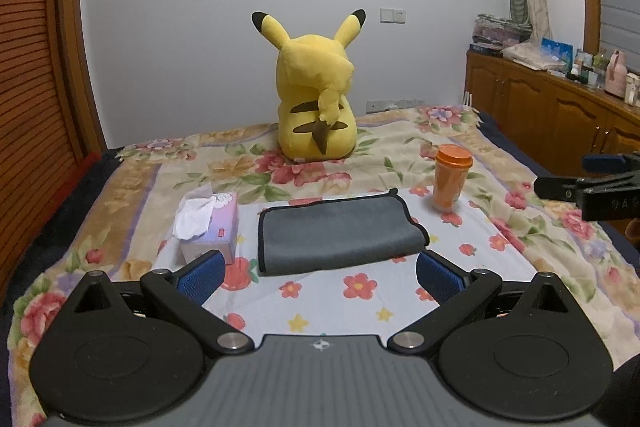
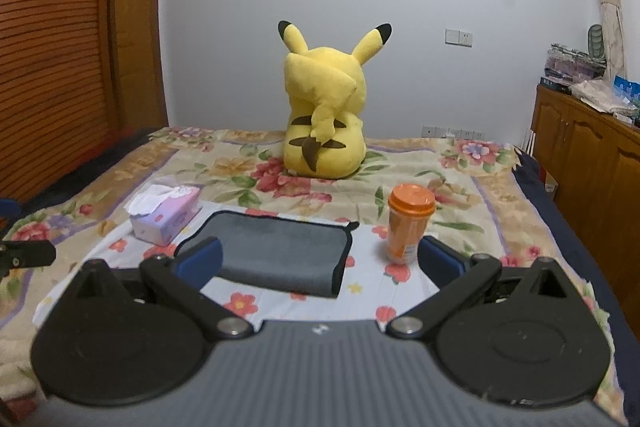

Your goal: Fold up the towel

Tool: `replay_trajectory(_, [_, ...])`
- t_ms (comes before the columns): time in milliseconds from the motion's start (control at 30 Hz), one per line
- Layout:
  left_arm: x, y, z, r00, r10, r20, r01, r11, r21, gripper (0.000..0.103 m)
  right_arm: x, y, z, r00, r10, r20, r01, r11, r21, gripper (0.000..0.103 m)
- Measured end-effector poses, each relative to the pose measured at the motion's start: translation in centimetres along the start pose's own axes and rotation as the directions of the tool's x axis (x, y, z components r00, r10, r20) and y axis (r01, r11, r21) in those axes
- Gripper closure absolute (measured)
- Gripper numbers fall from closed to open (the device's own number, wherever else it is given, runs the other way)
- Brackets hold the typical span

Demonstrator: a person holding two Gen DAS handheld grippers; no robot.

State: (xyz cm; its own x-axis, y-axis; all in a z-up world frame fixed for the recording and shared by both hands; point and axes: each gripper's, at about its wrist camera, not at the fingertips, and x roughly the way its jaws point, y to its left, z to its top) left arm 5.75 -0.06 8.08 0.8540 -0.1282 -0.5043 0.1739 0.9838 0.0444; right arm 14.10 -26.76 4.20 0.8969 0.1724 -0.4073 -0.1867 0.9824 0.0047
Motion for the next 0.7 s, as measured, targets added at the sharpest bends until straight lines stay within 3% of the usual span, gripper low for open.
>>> replay_trajectory(400, [-0.2,0.1,-3.4,0.999,-0.011,-0.036,0.01,0.999,-0.04,0.0,-1.1,1.7,-2.9,0.999,0.016,-0.029,-0.015,1.0,0.015,0.0])
replay_trajectory(700, [0.5,-0.2,-5.9,0.998,0.019,-0.063,-0.022,0.999,-0.046,0.0,-0.9,2.3,-5.2,0.998,0.01,-0.062,-0.01,1.0,0.002,0.0])
